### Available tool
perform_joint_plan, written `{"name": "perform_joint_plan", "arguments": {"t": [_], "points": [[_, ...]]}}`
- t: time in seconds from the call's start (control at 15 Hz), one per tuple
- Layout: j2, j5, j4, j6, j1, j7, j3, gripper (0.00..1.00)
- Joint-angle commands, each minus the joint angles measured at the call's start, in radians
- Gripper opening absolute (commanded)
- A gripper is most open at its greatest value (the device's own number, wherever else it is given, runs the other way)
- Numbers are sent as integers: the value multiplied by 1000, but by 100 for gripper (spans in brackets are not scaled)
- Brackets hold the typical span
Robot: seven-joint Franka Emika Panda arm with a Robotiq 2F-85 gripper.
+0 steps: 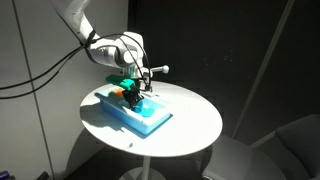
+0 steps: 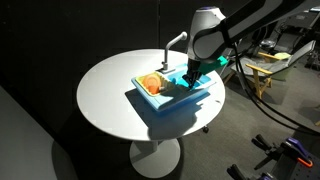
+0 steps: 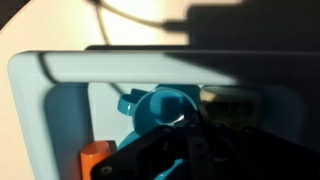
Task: Pick up the blue mug from the sink and put it in the dish rack
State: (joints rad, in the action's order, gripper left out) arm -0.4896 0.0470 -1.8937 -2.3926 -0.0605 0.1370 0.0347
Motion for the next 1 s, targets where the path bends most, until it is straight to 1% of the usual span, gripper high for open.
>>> {"name": "perform_joint_plan", "arguments": {"t": [0.0, 0.47, 0.73, 0.93], "points": [[49, 29, -36, 0, -16, 11, 4, 2], [121, 69, -63, 55, -51, 86, 16, 1], [164, 95, -73, 116, -60, 134, 12, 1], [201, 110, -77, 183, -67, 172, 7, 1]]}}
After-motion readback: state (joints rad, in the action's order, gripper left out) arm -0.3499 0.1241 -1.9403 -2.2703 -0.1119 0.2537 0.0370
